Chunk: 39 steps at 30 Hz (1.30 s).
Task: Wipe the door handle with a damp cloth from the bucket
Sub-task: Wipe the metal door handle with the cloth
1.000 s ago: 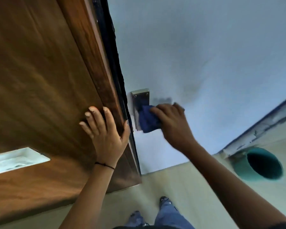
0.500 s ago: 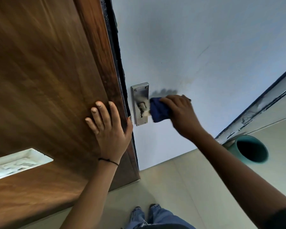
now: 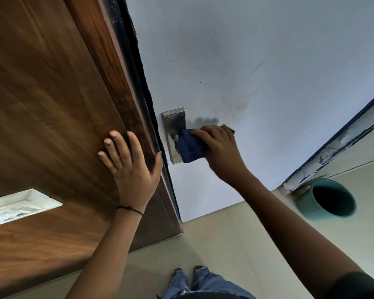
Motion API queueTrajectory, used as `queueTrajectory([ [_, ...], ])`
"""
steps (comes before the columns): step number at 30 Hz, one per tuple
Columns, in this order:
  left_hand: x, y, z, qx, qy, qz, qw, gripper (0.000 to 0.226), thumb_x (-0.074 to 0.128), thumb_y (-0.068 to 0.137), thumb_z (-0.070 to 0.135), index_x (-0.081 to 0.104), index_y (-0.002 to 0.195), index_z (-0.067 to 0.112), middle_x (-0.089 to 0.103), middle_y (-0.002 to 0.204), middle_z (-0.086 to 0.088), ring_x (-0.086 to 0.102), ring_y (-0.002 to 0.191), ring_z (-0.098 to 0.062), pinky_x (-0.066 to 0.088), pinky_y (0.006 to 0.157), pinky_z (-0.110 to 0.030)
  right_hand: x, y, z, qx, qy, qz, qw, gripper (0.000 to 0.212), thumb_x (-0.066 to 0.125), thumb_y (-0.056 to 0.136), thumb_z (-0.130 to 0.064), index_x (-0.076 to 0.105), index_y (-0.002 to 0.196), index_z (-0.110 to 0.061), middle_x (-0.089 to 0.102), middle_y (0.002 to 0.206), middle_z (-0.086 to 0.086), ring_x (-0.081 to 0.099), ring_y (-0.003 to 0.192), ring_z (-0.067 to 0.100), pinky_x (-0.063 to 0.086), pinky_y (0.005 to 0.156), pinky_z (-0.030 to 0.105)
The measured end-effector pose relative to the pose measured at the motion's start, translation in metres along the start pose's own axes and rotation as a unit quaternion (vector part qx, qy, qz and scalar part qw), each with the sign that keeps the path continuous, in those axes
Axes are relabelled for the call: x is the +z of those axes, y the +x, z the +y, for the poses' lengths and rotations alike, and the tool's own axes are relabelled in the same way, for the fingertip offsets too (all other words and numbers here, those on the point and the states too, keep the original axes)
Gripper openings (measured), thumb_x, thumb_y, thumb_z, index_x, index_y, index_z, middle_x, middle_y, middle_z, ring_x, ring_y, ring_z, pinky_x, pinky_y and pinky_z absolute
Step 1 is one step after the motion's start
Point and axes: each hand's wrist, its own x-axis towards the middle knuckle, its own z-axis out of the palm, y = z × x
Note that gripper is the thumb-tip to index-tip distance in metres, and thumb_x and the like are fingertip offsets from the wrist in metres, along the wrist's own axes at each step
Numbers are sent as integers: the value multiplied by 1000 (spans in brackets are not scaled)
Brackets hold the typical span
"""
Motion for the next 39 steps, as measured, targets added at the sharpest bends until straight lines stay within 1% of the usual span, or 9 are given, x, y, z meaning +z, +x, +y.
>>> queueTrajectory([
  [7, -4, -2, -5, 13, 2, -19, 1000, 91, 61, 82, 49, 11, 143, 4, 17, 142, -24, 16, 130, -44, -10, 117, -39, 4, -14, 17, 192, 265, 72, 942, 53, 52, 81, 12, 54, 130, -8, 52, 134, 12, 50, 121, 26, 43, 102, 32],
  [12, -4, -3, -3, 6, 1, -24, 1000, 88, 63, 83, 45, 18, 142, -1, 27, 140, -34, 16, 130, -46, -10, 117, -40, 13, -11, -18, 376, 505, 176, 756, 44, 49, 92, 0, 39, 132, -16, 56, 128, 12, 64, 99, 11, 54, 82, 30],
  [15, -5, -2, -2, 5, 0, -27, 1000, 85, 62, 84, 44, 20, 141, -3, 27, 139, -35, 16, 130, -47, -11, 117, -40, 18, -2, -40, 455, 654, 210, 567, 47, 46, 99, -10, 27, 141, -21, 54, 134, 14, 59, 114, 32, 49, 96, 48],
  [20, -7, -2, 0, -11, -22, -29, 999, 82, 62, 86, 41, 20, 140, -4, 29, 138, -41, -1, 141, -40, -13, 116, -39, 21, -1, -54, 469, 767, 200, 389, 43, 41, 100, -3, 34, 140, -15, 58, 104, 6, 57, 89, 20, 48, 74, 32],
  [23, -6, -2, 2, -22, -36, -27, 999, 80, 60, 86, 38, 20, 140, -5, 29, 137, -42, -12, 144, -34, -14, 116, -38, 25, -4, -68, 485, 780, 107, 381, 38, 39, 100, -3, 44, 136, -13, 56, 117, 10, 54, 111, 28, 45, 97, 42],
  [28, -7, 0, 2, -19, -38, -36, 998, 82, 64, 84, 36, 20, 139, -5, 33, 134, -46, 12, 129, -48, -15, 116, -37, 13, -4, -47, 459, 818, 106, 329, 28, 33, 97, 5, 53, 103, -14, 55, 91, 11, 54, 88, 25, 38, 99, 46],
  [32, -7, 0, 2, -16, -38, -38, 998, 80, 63, 84, 36, 21, 138, -6, 34, 134, -45, 6, 136, -43, -15, 116, -37, 16, -4, -30, 431, 842, 145, 291, 25, 35, 99, -1, 51, 115, -11, 56, 102, 14, 54, 101, 28, 31, 114, 49],
  [35, -7, 0, 1, -15, -37, -41, 998, 80, 64, 84, 36, 22, 139, -5, 34, 135, -45, 7, 134, -46, -15, 116, -38, 31, -5, -67, 409, 871, 91, 257, 29, 31, 100, -1, 49, 122, -6, 57, 109, 18, 56, 103, 30, 41, 103, 52],
  [39, -7, -3, -2, -26, -44, -32, 998, 78, 59, 86, 39, 20, 139, -2, 34, 136, -43, -26, 142, -16, -15, 116, -38, 32, -5, -71, 420, 876, 73, 224, 47, 27, 100, -2, 31, 147, 0, 38, 149, 26, 37, 138, 40, 39, 98, 52],
])
